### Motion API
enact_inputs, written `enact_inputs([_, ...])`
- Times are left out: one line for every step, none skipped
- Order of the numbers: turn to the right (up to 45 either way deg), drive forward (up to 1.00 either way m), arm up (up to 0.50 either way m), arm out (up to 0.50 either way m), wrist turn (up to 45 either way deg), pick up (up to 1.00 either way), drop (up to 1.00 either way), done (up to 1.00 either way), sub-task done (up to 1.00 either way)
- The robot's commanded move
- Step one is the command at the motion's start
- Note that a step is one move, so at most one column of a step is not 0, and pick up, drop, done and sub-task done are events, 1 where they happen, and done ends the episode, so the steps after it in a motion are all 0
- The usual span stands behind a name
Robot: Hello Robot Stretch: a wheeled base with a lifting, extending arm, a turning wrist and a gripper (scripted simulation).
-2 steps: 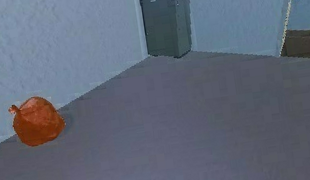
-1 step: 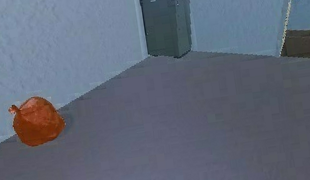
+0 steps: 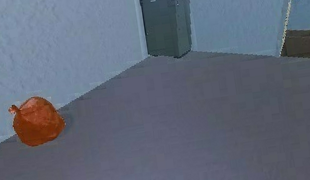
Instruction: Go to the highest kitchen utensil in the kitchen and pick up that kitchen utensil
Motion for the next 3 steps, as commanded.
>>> enact_inputs([0.0, 0.00, 0.00, 0.00, 42.0, 0.00, 0.00, 0.00, 0.00])
enact_inputs([0.0, 0.00, 0.00, 0.00, 0.0, 1.00, 0.00, 0.00, 0.00])
enact_inputs([0.0, 0.00, 0.00, 0.00, 0.0, 0.00, 0.00, 1.00, 0.00])
